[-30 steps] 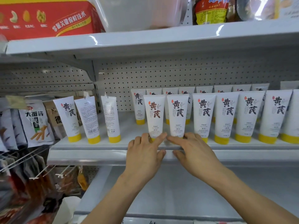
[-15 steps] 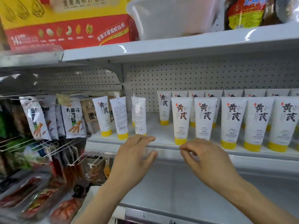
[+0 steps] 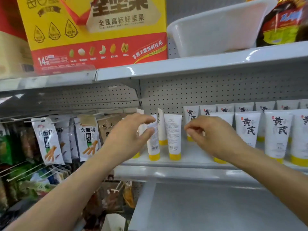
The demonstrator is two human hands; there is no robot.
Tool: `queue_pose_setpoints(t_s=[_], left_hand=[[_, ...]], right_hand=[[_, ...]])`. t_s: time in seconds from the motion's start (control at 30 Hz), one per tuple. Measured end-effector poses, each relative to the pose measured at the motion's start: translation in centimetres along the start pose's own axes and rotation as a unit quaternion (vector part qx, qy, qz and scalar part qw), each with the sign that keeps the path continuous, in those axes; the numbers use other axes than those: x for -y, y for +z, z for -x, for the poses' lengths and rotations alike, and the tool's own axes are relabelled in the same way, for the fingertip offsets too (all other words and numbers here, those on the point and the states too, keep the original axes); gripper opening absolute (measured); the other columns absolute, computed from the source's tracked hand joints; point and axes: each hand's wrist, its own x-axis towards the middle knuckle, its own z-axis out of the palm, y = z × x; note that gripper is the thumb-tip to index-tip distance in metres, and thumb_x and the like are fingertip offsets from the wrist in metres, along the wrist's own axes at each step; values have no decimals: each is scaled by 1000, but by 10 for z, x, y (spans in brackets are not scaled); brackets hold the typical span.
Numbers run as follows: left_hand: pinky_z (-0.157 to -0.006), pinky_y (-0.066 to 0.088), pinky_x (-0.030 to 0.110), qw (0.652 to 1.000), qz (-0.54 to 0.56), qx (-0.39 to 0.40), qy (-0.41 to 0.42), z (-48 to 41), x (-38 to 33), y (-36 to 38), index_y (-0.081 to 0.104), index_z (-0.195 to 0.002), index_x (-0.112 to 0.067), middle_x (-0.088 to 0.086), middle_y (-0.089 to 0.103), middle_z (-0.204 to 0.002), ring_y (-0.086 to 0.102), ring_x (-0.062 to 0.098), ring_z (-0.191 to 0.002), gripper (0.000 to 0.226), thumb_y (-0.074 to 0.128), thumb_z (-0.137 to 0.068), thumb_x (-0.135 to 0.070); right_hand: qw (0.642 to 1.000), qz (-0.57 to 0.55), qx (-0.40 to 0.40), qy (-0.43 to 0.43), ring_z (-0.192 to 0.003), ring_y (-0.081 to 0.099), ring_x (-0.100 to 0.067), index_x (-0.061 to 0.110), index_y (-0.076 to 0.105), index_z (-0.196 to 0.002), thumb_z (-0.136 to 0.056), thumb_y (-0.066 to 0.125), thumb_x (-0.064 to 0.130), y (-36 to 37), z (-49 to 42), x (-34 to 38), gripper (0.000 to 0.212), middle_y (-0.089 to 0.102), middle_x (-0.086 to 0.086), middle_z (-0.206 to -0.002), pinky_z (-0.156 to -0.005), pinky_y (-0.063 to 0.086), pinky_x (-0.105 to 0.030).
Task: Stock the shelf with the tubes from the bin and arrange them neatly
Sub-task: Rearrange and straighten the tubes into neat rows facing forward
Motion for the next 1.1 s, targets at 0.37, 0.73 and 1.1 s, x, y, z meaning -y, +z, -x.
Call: queue_pose_setpoints(t_s=[0.37,0.73,1.1], left_hand=[[-95,36,17,982,16,189,19,-142,36,-3,63,-125,-26,-12,59,-130,53,3,-116,31,52,-98,-16],[-92,38,19,927,-110,356,49,-211,65,58,69,-115,-35,-11,53,-134,48,9,-121,41,74,-82,-10],[-83,58,30,924,-25,382,25,-220,70,82,69,-102,-17,-5,70,-100,72,15,-84,20,73,-85,-27]], right_hand=[[982,145,111,58,-116,55,-15,27,61,-122,-95,53,24,-38,-105,-32,28,57,5,-131,-98,43,-30],[906,236,349,46,-132,40,-22,16,39,-145,-93,60,28,13,-192,-67,57,35,-2,-148,-107,36,-32],[901,162,397,62,-73,53,-10,15,53,-76,-87,69,22,36,-209,-90,21,53,8,-76,-63,44,-20]])
